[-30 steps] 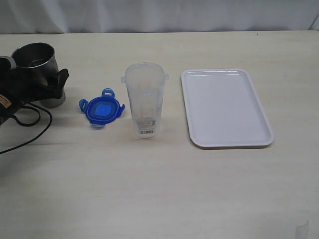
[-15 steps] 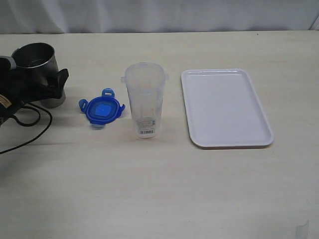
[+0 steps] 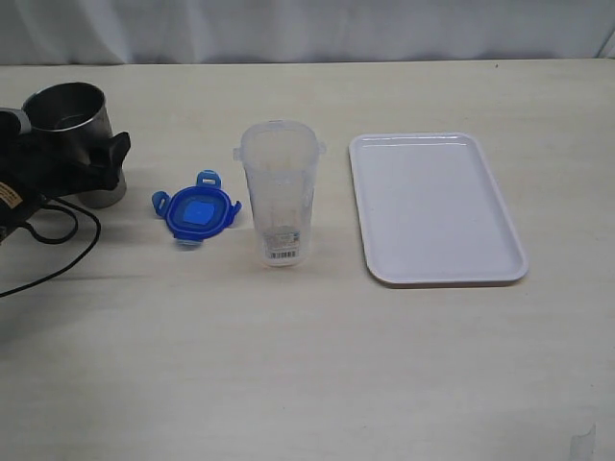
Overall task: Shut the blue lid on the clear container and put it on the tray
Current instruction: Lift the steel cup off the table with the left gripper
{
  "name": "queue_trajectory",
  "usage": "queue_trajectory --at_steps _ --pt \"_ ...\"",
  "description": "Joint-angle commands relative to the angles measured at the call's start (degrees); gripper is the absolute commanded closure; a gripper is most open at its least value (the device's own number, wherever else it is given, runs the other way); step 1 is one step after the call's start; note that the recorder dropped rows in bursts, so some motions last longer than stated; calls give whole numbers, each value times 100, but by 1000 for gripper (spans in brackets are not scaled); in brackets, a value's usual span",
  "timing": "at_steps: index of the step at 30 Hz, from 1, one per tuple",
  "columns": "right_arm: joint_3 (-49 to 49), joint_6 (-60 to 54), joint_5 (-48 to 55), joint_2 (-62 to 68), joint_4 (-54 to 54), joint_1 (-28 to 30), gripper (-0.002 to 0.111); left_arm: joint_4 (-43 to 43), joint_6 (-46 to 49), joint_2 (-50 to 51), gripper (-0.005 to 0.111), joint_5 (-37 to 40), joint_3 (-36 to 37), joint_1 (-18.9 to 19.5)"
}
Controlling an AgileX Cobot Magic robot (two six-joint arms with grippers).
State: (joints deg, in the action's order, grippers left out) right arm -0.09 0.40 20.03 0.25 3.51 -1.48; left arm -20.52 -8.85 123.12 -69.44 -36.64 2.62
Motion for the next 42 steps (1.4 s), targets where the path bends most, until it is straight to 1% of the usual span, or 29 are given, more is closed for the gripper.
queue_trajectory --at_steps 1,9,10,22,30,42 --pt "9 6 -13 -25 -5 22 103 16 -19 12 41 -52 -16 4" --pt "9 6 -13 -25 -5 22 103 -396 -19 12 104 10 -16 4" --pt "9 6 -13 -25 -5 22 103 -479 -19 12 107 23 -16 4" --pt "9 6 -13 -25 -5 22 103 -636 -359 -100 107 35 -16 4" --pt "9 6 -13 -25 -5 22 103 -850 -605 -501 107 336 -16 4" --pt "9 6 -13 -25 -5 22 103 -1040 -773 -720 107 226 -16 -6"
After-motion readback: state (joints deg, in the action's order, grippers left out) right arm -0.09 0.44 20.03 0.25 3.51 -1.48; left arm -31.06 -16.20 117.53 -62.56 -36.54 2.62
